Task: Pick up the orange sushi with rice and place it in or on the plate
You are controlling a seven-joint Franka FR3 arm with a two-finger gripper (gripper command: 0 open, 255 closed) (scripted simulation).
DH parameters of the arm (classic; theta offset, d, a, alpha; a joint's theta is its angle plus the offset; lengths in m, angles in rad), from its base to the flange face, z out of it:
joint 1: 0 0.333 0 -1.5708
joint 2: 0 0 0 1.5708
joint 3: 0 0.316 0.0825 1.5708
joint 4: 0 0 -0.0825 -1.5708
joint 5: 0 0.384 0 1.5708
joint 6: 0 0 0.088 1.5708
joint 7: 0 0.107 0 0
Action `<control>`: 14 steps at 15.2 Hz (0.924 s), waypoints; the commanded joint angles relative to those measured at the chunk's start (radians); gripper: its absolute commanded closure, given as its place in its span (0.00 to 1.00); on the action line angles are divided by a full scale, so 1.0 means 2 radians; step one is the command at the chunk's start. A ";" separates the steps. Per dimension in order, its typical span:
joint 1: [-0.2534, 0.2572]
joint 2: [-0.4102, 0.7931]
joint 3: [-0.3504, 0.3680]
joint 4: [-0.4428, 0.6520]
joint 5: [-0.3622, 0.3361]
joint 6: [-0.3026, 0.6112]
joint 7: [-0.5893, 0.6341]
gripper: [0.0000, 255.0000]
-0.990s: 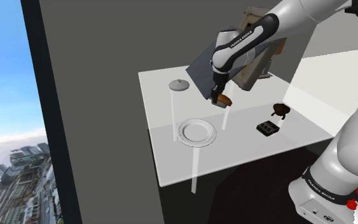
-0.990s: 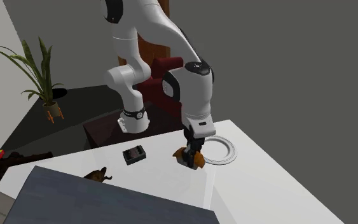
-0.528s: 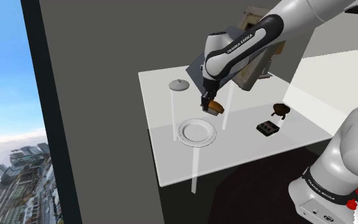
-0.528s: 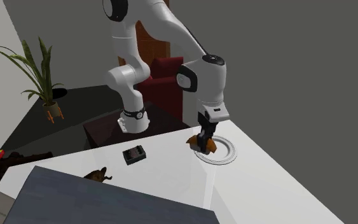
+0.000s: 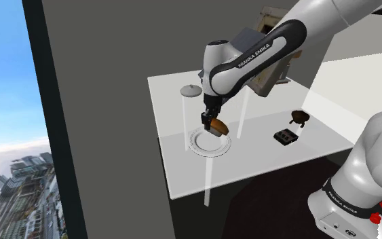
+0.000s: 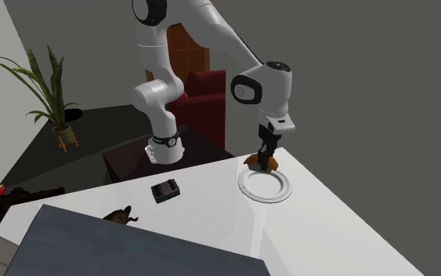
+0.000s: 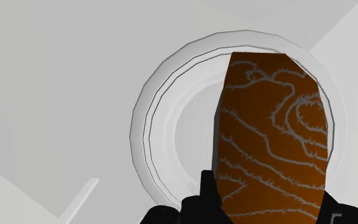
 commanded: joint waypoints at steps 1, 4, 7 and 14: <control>0.003 0.003 0.003 -0.001 0.000 0.005 0.008 1.00; 0.004 0.018 0.003 -0.007 0.000 0.025 0.008 1.00; 0.004 0.033 0.003 -0.011 0.000 0.045 0.007 1.00; 0.004 0.070 0.003 -0.018 -0.001 0.088 0.007 1.00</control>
